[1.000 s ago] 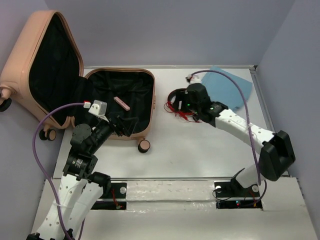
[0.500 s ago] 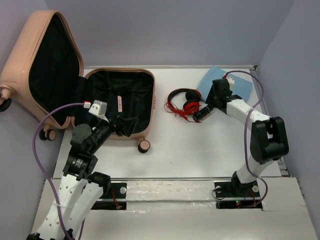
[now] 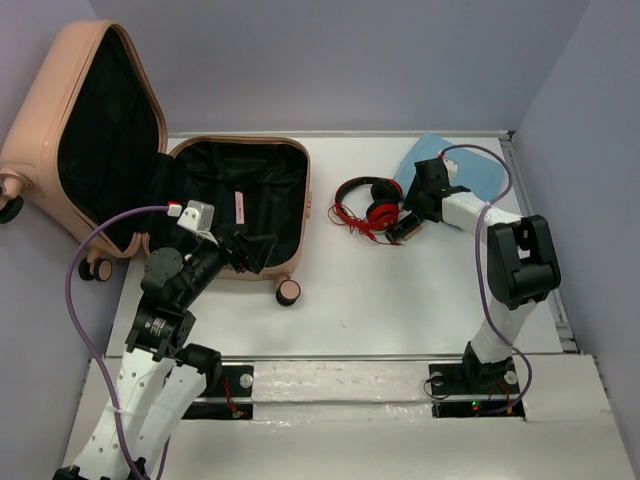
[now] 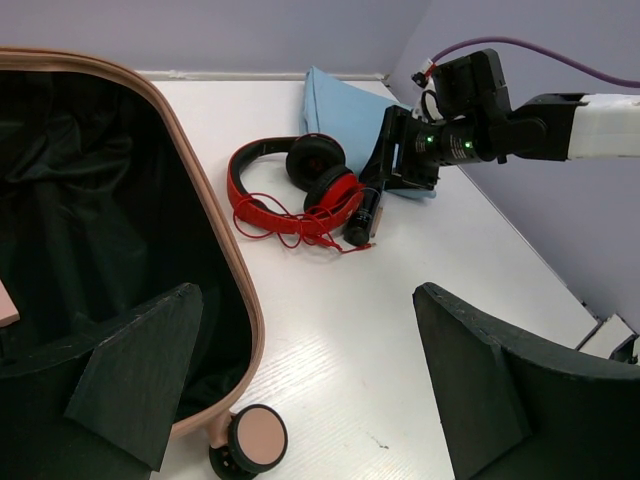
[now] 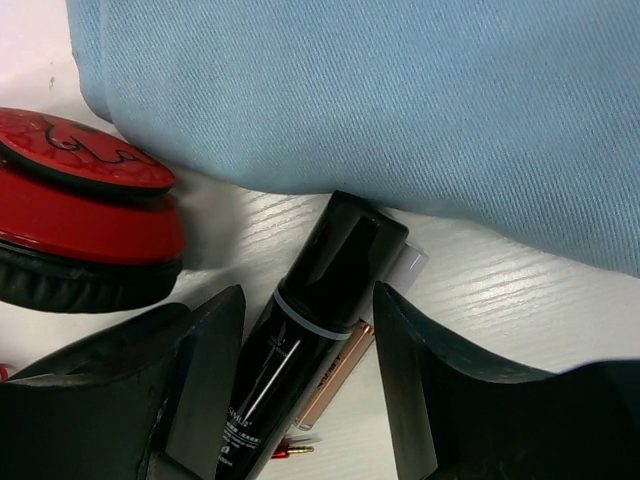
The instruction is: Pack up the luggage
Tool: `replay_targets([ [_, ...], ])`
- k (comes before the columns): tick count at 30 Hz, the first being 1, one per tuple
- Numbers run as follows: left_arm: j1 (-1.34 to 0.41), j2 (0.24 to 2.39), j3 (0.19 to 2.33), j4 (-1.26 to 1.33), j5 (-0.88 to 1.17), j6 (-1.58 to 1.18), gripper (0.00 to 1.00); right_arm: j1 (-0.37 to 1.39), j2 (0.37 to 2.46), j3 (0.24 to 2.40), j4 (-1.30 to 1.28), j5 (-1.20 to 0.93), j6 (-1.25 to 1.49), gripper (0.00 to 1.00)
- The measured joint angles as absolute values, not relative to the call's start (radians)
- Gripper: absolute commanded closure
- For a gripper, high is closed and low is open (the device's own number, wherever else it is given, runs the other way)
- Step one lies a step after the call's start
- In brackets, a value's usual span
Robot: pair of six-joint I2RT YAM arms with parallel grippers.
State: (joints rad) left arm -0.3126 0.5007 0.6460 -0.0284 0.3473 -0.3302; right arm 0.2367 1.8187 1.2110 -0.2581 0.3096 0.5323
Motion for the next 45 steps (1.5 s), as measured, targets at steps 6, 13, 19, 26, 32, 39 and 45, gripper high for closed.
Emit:
replay_targets([
  [6,-0.313,0.501,0.646,-0.028,0.351,-0.331,0.01,0.237,1.821,1.209,-0.262,0.311,0.543,0.41],
  [13,-0.313,0.501,0.646,-0.028,0.352,-0.331,0.01,0.237,1.861,1.209,-0.262,0.309,0.554,0.41],
  [19,-0.313,0.501,0.646,-0.028,0.354,-0.331,0.01,0.237,1.887,1.209,-0.259,0.294,0.570,0.49],
  [26,-0.314,0.501,0.646,-0.028,0.355,-0.331,0.01,0.237,1.888,1.209,-0.259,0.290,0.585,0.67],
  [32,-0.314,0.501,0.646,-0.028,0.355,-0.331,0.01,0.237,1.837,1.161,-0.253,0.290,0.609,0.75],
  [39,-0.314,0.500,0.646,-0.028,0.355,-0.331,0.01,0.237,1.550,1.041,-0.234,0.285,0.606,0.77],
  [45,-0.314,0.500,0.646,-0.028,0.356,-0.331,0.01,0.299,1.380,0.999,-0.195,0.213,0.599,0.77],
])
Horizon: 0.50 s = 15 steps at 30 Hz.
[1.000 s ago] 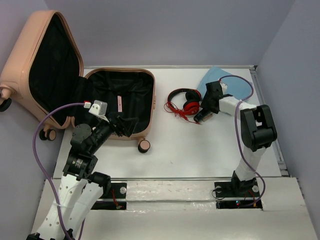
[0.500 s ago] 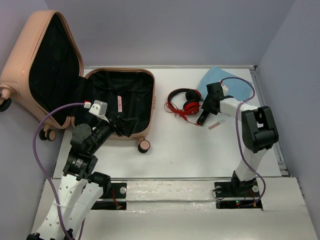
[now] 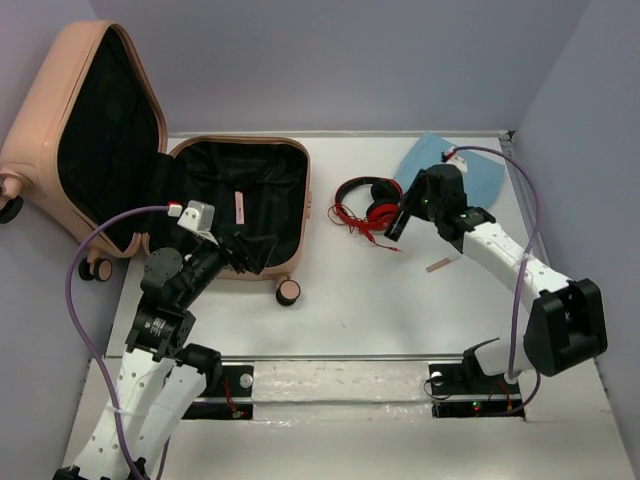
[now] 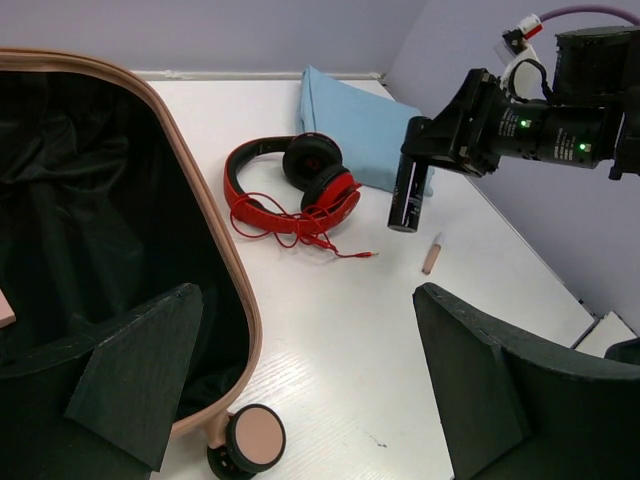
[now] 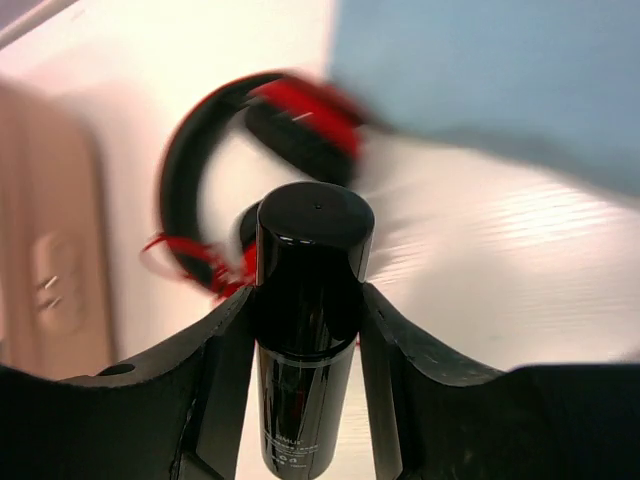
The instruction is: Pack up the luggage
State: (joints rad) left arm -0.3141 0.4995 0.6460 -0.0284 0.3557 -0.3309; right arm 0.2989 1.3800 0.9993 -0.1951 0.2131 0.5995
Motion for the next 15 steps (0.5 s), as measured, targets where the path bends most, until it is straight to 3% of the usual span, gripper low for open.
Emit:
replay_targets([
  [8,-0.312,0.500,0.646,-0.028,0.356,-0.331,0.01,0.615,1.549,1.242,-0.143,0.078,0.622,0.77],
  [15,-0.312,0.500,0.646,-0.028,0.356,-0.331,0.01,0.758,1.768,1.494,-0.055,0.008,0.646,0.76],
])
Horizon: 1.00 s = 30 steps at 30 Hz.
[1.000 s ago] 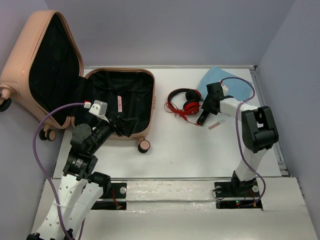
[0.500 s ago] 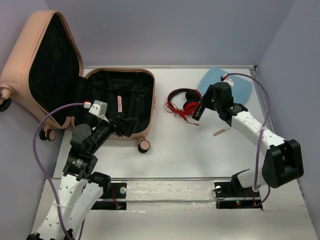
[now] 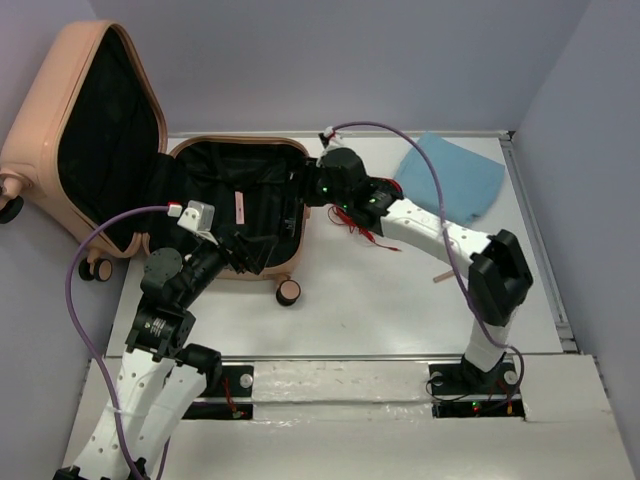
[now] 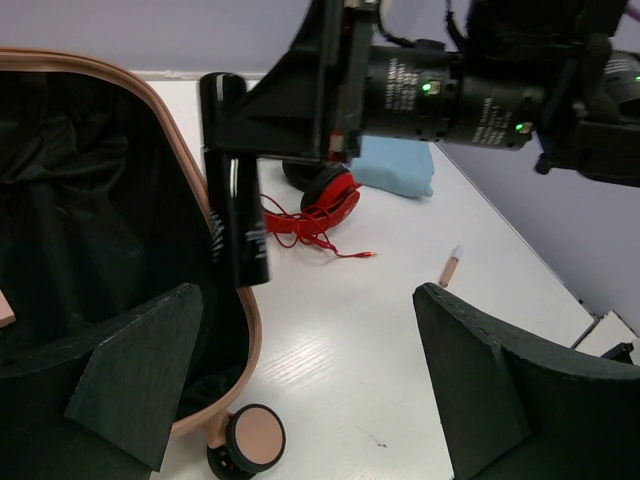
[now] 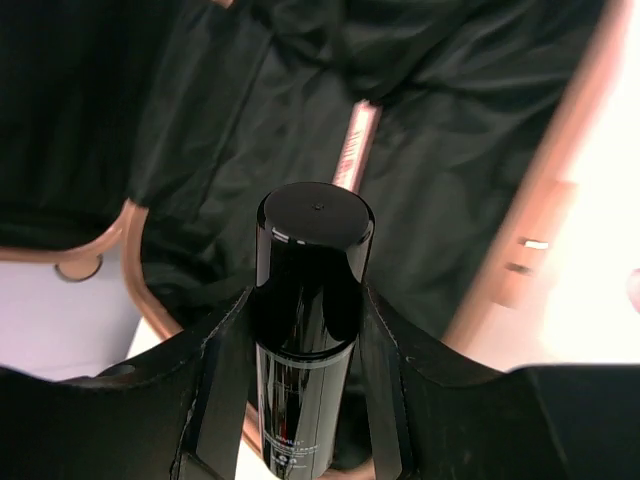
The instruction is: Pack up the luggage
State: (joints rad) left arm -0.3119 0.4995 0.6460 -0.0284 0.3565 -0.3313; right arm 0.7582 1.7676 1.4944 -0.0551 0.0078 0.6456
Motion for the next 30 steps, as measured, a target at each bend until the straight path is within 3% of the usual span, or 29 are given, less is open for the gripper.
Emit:
replay_targets([
  [1,-0.311,0.498,0.646,-0.028,0.356,-0.331,0.01,0.774,1.805,1.525,-0.045,-0.002,0.652,0.74],
  [3,-0.311,0.495,0.646,-0.028,0.356,-0.331,0.01,0.793,1.876,1.583,-0.039,-0.012,0.662,0.41],
  [4,-0.311,0.493,0.646,-0.028,0.356,-0.331,0.01,0.801,1.918,1.613,-0.038,-0.020,0.670,0.12],
  [5,-0.311,0.492,0.646,-0.028,0.356,-0.331,0.01,0.805,1.945,1.630,-0.038,-0.025,0.677,0.11],
  [6,-0.310,0.490,0.646,-0.028,0.356,-0.331,0.01,0.807,1.972,1.648,-0.045,-0.032,0.686,0.02],
  [10,-0.310,0.488,0.646,-0.028,0.356,-0.331,0.01,0.806,2.023,1.705,-0.107,-0.013,0.659,0.04],
  [16,-0.314,0.475,0.646,-0.029,0.355,-0.331,0.01,0.782,1.787,1.494,-0.141,0.124,0.610,0.34],
  [17,-0.317,0.472,0.646,-0.029,0.353,-0.331,0.01,0.770,1.704,1.408,-0.140,0.161,0.614,0.45],
  [20,-0.335,0.459,0.646,-0.032,0.341,-0.331,0.01,0.691,1.487,1.196,-0.187,0.277,0.648,0.53],
  [23,-0.352,0.442,0.647,-0.046,0.332,-0.331,0.01,0.535,1.307,0.959,-0.263,0.353,0.707,0.49],
  [25,-0.366,0.431,0.650,-0.052,0.325,-0.331,0.01,0.400,1.215,0.802,-0.315,0.388,0.744,0.30],
  [30,-0.400,0.409,0.655,-0.063,0.304,-0.330,0.01,0.223,1.071,0.622,-0.493,0.438,0.785,0.24],
])
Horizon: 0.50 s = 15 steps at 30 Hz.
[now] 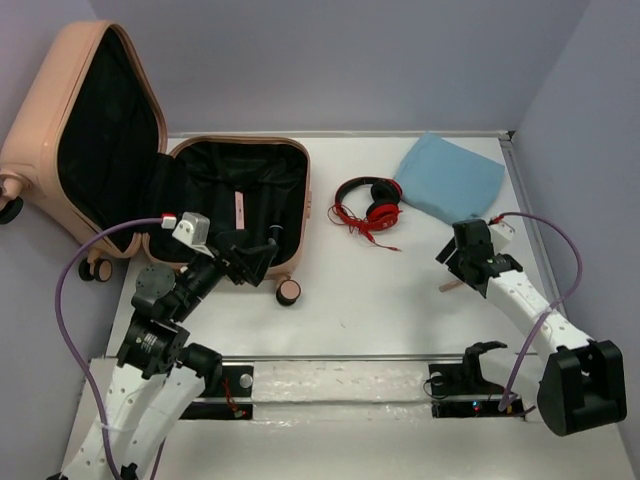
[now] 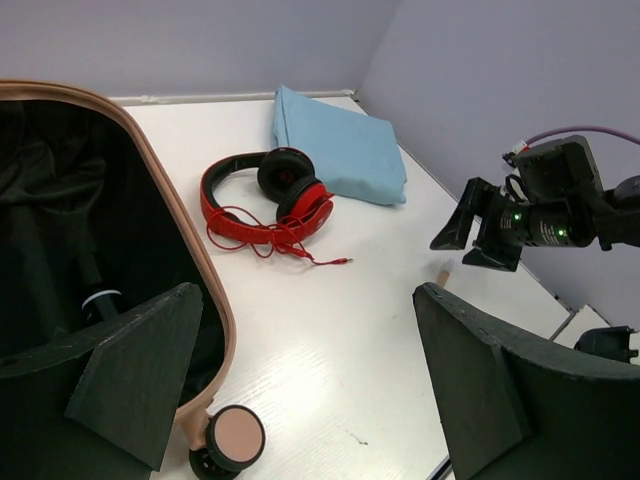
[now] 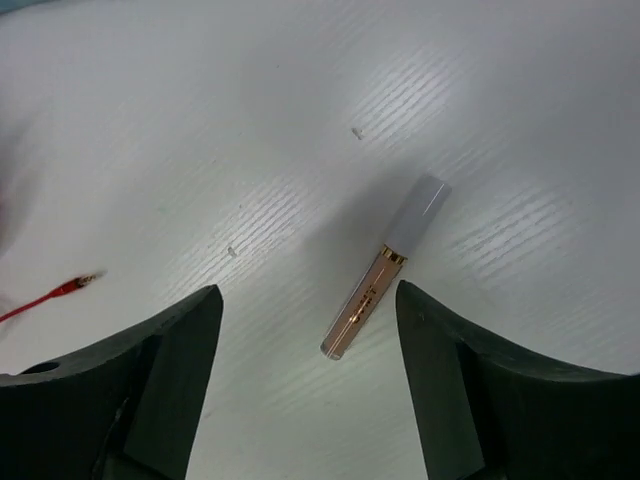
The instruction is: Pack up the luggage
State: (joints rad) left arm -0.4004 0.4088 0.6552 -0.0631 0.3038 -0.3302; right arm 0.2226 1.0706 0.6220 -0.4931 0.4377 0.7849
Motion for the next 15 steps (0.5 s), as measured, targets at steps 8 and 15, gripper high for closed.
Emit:
replay_targets([
  [8,-0.428,0.382,0.655,-0.081,0.278,-0.329,0.01,0.116,1.145,0.619,-0.518,0.413,0.836,0.37],
  [15,-0.445,0.374,0.657,-0.085,0.268,-0.329,0.01,0.095,1.225,0.611,-0.524,0.383,0.864,0.52],
])
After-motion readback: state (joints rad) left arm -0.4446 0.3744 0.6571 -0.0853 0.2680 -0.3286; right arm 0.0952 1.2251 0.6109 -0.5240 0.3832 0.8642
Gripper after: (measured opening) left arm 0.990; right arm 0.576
